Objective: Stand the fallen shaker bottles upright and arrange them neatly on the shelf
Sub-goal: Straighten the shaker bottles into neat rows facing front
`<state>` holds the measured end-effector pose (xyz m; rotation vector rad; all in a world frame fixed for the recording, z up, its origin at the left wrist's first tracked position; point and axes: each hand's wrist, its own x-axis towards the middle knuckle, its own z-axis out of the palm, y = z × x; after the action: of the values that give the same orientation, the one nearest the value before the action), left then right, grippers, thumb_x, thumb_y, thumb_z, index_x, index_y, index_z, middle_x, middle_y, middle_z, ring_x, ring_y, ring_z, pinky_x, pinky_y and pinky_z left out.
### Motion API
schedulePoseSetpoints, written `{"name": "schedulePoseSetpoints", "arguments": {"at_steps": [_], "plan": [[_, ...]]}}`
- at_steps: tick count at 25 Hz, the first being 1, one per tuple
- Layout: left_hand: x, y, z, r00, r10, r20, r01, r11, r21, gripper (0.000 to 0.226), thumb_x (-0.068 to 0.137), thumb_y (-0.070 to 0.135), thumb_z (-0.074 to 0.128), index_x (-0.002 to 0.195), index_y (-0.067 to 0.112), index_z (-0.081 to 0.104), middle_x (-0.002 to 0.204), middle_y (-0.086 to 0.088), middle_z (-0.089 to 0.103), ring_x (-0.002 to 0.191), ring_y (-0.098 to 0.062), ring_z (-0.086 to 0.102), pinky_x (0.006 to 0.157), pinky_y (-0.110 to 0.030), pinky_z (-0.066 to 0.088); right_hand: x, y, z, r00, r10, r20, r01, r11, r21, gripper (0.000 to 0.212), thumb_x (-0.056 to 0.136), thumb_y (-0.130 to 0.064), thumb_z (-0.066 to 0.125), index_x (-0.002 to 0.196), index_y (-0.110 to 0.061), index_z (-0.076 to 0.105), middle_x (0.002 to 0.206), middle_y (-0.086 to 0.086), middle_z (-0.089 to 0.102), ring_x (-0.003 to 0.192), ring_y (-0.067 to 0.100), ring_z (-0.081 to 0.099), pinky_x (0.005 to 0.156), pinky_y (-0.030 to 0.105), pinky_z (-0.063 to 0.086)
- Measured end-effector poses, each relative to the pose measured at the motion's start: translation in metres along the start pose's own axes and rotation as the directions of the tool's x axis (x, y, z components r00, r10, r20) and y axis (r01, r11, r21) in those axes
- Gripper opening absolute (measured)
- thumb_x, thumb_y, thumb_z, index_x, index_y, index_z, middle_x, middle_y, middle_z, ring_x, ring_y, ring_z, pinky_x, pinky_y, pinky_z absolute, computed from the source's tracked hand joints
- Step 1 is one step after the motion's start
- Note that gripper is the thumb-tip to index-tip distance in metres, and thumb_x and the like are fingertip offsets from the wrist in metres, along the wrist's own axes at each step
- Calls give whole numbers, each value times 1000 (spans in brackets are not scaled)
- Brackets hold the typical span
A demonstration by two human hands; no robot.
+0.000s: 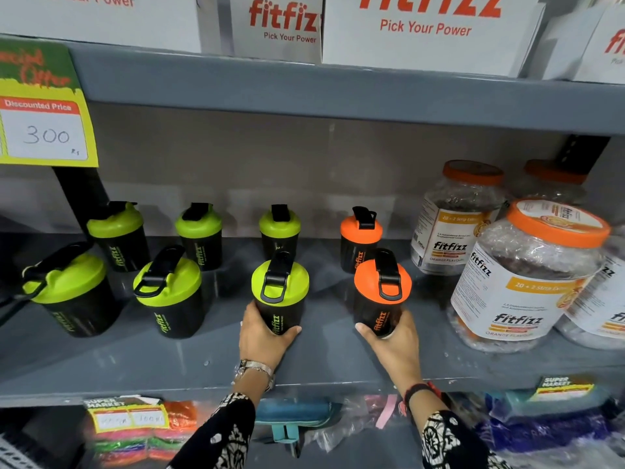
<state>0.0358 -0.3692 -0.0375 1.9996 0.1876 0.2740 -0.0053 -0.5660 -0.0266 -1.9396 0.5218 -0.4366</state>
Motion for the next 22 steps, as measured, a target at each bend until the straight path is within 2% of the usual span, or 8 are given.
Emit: {"name": "schedulePoseSetpoints", "arguments": {"at_steps": [4,9,14,18,22], "plan": [[-1,-2,-1,999,20,-30,-20,1000,-9,72,49,15,88,105,1,45,109,-22,58,102,-37,54,87,-43,48,2,-2,0,1000,-14,-13,14,1000,-7,56,63,-18,83,107,-7,49,111,15,62,101,30,58,83,33,46],[-4,-6,-2,997,45,-60,-46,999,-13,74,51,15,87,109,-1,44,111,-22,55,104,-38,52,89,-45,46,1,-3,5,999,-4,-42,3,1000,-14,58,62,-19,84,107,-6,49,110,15,63,102,33,59,86,38,48],[-7,-8,-5,998,47,-51,-47,999,-6,75,53,15,86,112,-2,43,113,-23,54,105,-38,52,89,-45,47,-2,0,4,999,1,-39,-1,1000,-15,52,64,-19,82,103,-5,51,104,13,64,91,26,58,78,31,46],[-9,-6,-8,998,51,-35,-52,999,-17,80,53,14,86,116,-2,42,116,-24,52,109,-38,49,92,-43,43,-9,1,5,999,-17,-38,15,999,-42,52,64,-20,81,106,-8,52,106,14,65,99,32,61,83,36,49],[-11,-5,-11,999,49,0,-49,998,-32,87,49,14,88,120,-1,40,120,-23,51,113,-37,47,95,-42,41,-13,1,6,998,-33,-47,29,996,-79,69,56,-28,86,111,-10,48,112,13,60,105,32,58,90,44,51]]}}
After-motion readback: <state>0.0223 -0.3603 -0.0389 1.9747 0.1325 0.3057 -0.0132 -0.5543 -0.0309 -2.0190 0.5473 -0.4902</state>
